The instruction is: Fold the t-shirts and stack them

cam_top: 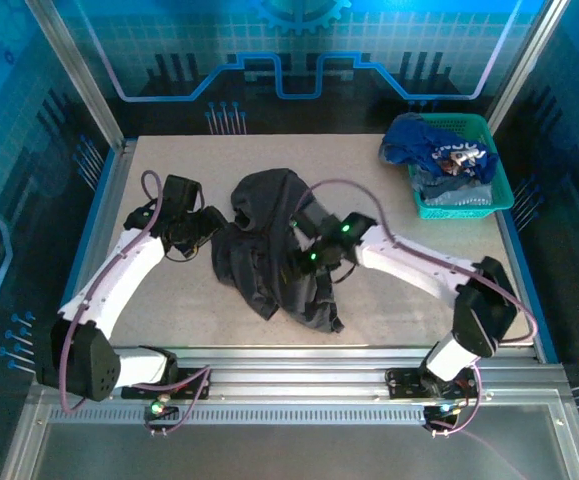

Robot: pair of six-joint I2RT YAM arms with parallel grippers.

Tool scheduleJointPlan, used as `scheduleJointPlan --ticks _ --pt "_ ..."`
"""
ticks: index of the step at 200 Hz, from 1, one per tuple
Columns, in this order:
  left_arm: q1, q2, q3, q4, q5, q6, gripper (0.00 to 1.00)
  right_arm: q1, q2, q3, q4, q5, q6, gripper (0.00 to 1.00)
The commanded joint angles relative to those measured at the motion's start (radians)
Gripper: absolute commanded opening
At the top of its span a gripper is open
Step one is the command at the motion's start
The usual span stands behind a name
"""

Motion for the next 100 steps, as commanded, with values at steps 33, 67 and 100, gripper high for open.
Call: scheduleJointPlan --ticks 33,67,100 --pt "0.02 0.048 0.0 0.032 0.087 -0.055 0.72 -0.051 0.275 0.069 -0.116 -0.026 -0.047 0.28" --pt "0.022 0.038 0.013 0.043 0.085 -0.06 0.73 -0.265 0.289 0.14 -0.249 0.229 0.009 0.0" --pt "0.022 0.024 0.002 0.066 0.086 -0.067 0.73 -0.403 0.251 0.262 -0.244 0.338 -0.051 0.0"
